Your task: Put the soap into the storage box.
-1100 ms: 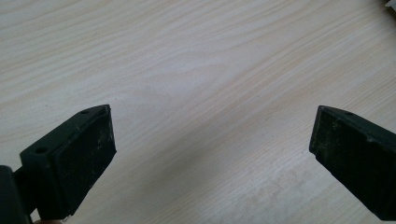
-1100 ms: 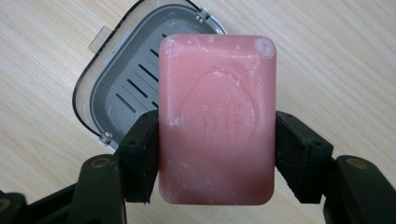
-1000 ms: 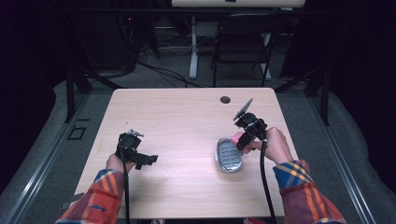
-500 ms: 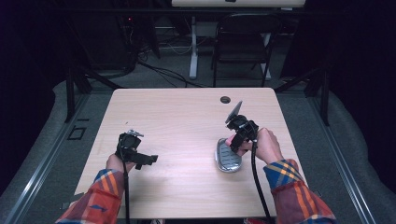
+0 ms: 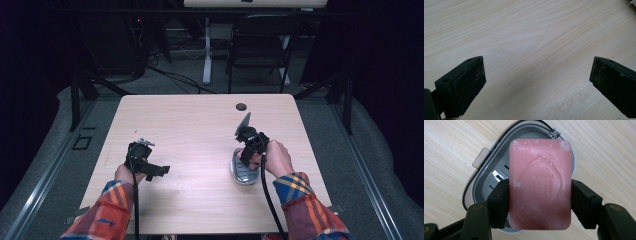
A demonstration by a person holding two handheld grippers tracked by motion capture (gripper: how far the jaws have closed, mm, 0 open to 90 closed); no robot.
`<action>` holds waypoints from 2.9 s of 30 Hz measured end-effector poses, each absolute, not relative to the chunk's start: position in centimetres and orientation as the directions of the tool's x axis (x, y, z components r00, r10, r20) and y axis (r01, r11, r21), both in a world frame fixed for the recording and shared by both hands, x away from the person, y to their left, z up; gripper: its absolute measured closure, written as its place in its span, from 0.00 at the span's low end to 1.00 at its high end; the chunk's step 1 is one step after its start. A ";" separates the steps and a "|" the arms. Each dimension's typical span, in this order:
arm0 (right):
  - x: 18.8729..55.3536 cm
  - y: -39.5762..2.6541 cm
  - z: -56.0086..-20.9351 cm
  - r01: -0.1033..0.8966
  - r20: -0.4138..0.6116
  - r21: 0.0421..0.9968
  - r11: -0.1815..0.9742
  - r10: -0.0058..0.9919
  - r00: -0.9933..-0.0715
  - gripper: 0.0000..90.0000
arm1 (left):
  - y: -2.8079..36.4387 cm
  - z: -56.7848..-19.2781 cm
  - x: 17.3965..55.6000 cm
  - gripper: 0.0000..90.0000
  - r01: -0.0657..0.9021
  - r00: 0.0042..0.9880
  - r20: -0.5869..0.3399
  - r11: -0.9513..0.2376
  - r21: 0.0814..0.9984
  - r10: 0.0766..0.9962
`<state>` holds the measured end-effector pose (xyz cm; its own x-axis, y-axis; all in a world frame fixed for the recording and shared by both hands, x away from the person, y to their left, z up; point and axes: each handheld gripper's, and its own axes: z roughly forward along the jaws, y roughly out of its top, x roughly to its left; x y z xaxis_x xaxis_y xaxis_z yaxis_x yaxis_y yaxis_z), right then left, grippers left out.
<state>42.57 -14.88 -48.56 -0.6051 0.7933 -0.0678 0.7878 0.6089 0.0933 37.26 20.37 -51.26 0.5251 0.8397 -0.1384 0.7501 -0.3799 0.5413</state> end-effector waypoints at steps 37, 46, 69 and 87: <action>39.5 -17.7 -45.8 0.744 0.014 0.239 0.623 0.764 -0.645 0.40 | 20.7 -51.2 36.9 0.00 0.747 0.530 -0.135 -0.385 0.542 0.837; 38.5 -20.0 -44.7 0.715 -0.013 0.312 0.626 0.755 -0.655 0.23 | 20.7 -51.2 36.9 0.00 0.745 0.531 -0.134 -0.386 0.544 0.837; 35.7 -26.8 -44.6 0.726 -0.074 0.352 0.591 0.791 -0.607 0.00 | 20.7 -51.3 36.9 0.00 0.742 0.537 -0.126 -0.396 0.542 0.834; 31.9 -30.4 -50.9 0.756 -0.073 0.351 0.552 0.821 -0.566 0.02 | 20.5 -51.3 37.0 0.00 0.738 0.551 -0.131 -0.408 0.538 0.824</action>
<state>31.87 -30.42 -50.86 -0.5657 0.8214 -0.0730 0.7563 0.5520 0.3511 36.96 20.52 -51.33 0.5514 0.8239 -0.1308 0.7376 -0.4082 0.5380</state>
